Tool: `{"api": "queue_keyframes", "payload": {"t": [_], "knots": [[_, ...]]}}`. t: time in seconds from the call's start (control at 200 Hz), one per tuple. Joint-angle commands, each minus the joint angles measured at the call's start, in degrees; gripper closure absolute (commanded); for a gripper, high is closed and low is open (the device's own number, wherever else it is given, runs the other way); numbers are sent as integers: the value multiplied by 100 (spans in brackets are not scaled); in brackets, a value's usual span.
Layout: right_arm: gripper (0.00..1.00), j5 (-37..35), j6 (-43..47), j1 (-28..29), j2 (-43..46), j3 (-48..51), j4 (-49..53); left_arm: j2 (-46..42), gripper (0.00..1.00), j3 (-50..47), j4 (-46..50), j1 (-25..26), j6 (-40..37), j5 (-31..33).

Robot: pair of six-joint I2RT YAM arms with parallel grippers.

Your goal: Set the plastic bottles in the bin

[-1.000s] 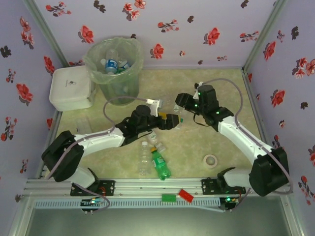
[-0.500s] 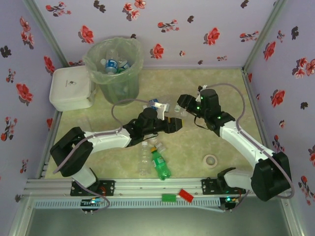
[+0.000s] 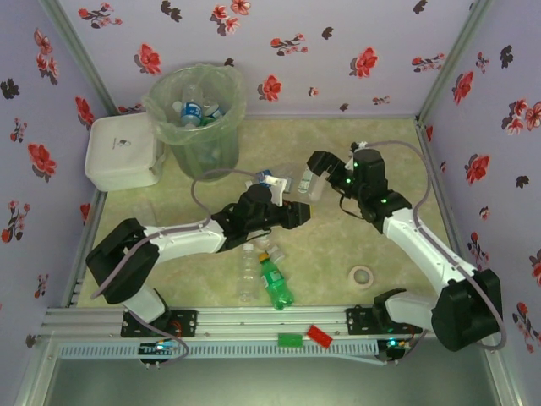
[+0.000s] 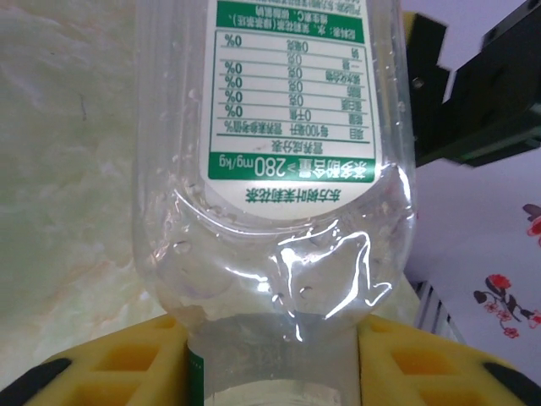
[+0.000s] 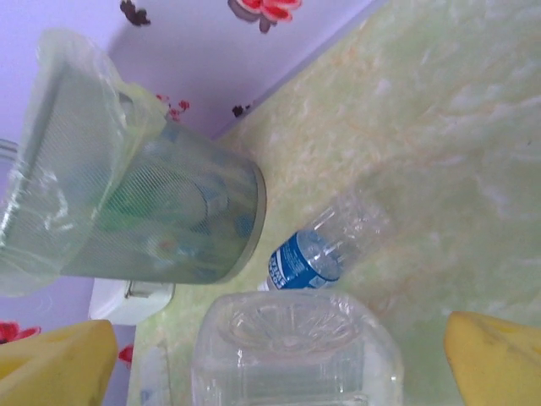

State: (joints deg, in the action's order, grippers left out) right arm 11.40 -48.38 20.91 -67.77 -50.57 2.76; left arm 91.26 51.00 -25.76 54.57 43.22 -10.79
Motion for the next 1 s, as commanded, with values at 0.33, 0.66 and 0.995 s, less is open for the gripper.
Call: {"api": "queue_keyframes", "payload": {"t": [0.33,0.66,0.995], "knots": [[1,-350,364,-245,703,189,795,-1299,67,1810,2456,-1403,-1743,332],[0,-28,-65,-238,993,950,532,-1288,67,3187,3789,-3095,-2410,664],[0,385,-288,-244,334,1155,42,-7,67,5036,5289,-4092,-2858,703]]}}
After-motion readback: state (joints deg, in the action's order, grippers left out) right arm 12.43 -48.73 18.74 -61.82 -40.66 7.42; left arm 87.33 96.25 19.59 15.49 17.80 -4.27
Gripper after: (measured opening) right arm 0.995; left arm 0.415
